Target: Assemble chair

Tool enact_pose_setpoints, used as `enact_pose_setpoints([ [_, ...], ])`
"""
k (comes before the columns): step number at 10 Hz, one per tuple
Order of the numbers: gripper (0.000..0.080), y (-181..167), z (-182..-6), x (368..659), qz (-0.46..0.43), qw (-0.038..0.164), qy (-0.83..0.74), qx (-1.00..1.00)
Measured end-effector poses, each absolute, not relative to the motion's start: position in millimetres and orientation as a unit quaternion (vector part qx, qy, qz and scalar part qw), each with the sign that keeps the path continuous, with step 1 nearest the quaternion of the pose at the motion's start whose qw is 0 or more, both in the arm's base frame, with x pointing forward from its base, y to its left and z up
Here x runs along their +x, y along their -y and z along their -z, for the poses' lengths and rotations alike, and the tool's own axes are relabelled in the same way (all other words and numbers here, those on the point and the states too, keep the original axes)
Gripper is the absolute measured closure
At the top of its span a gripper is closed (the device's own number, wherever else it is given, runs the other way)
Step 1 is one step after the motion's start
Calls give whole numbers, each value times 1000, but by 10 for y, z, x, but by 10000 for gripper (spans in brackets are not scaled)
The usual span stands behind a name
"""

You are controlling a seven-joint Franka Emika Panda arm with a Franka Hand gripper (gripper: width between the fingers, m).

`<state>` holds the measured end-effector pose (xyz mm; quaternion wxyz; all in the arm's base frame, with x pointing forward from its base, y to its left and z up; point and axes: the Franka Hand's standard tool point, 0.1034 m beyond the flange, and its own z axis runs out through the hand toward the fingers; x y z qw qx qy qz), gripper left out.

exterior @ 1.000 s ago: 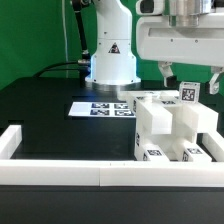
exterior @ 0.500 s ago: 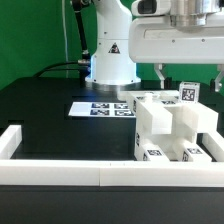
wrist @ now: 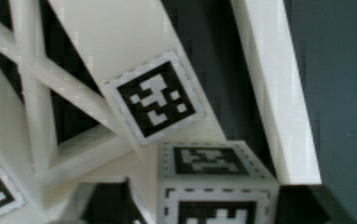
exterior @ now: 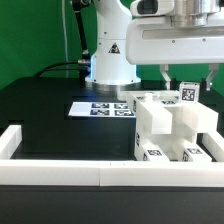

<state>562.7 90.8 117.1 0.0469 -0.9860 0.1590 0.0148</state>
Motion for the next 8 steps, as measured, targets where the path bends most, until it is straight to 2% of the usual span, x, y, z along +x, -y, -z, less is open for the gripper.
enact_pose_setpoints([
  [2, 515, -907, -1171, 5628, -15, 47, -172, -984],
  [8, 515, -918, -1172, 5629, -24, 44, -358, -932],
])
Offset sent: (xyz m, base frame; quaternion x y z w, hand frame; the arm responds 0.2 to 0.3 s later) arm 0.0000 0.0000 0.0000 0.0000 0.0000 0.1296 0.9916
